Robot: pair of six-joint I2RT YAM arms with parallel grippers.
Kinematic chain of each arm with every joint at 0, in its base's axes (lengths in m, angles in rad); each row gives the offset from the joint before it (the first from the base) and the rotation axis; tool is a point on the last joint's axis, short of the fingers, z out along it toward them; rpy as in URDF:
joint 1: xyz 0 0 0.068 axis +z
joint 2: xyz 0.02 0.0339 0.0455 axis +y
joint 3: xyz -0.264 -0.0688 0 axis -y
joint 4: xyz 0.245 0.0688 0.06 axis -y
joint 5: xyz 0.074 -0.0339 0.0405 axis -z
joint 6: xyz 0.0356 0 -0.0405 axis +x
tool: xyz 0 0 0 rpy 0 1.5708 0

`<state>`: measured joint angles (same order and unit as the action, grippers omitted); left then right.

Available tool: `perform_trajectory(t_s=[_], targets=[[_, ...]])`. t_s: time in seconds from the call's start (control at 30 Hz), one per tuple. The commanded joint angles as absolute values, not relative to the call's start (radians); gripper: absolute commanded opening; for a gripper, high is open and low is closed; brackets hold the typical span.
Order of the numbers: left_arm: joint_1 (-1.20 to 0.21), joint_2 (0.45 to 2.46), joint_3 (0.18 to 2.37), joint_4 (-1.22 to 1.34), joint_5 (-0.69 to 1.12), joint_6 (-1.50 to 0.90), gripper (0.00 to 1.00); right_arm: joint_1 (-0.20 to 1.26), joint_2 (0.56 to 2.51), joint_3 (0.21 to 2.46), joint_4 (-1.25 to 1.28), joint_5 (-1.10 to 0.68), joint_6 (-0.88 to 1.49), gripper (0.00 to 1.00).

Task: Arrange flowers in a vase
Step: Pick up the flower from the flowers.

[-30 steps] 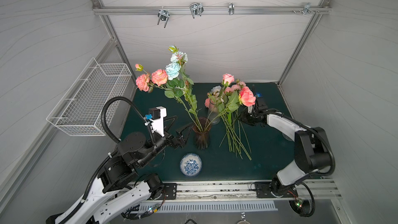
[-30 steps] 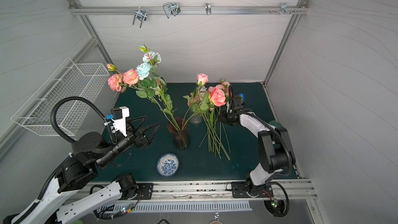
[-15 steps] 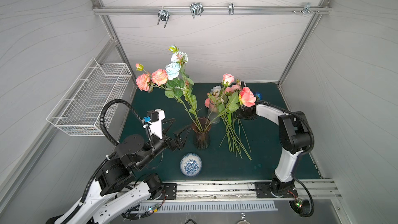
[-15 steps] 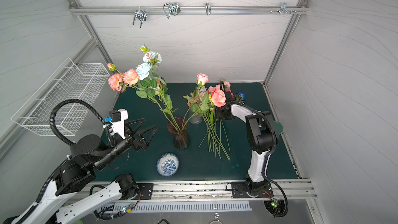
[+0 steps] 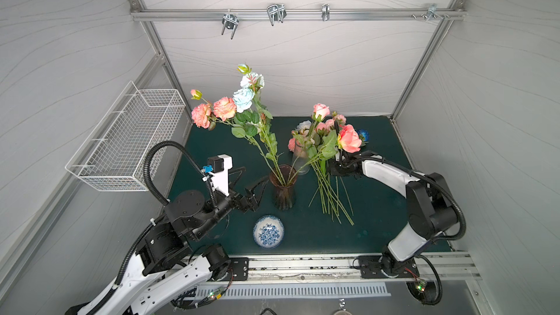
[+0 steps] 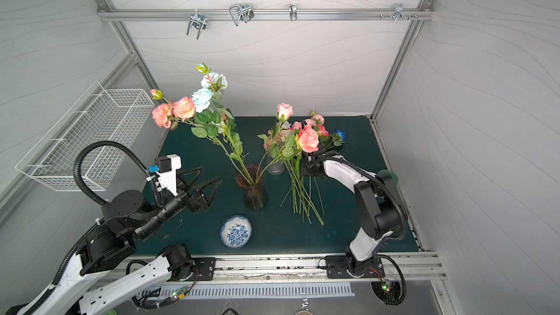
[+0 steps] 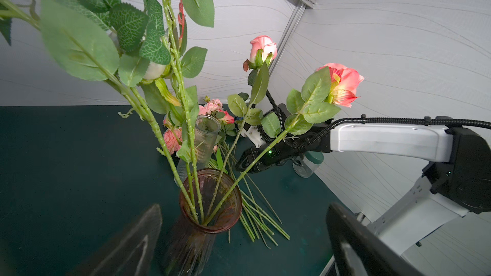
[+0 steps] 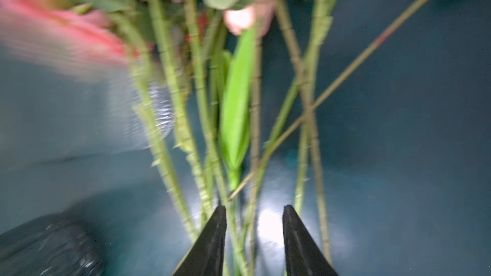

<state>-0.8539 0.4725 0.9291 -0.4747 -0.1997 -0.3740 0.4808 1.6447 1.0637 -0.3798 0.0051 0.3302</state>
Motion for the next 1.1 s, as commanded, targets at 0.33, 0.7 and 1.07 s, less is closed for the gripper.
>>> perform_trajectory(t_s=[0.33,0.7,1.07], targets=[[-0.857,0.446,0.937,-0.494,-0.241,-0.374,0.98,0.637,1.774,1.128,-0.389,0.128,0.227,0.40],[-0.858,0.440,0.943,-0.505,-0.244,-0.376,0.98,0.542,1.764,1.098,-0.373,0.166,0.305,0.00],[-0.857,0.451,0.939,-0.492,-0.233,-0.377,0.98,0.380,1.591,0.960,-0.235,-0.075,0.340,0.00]])
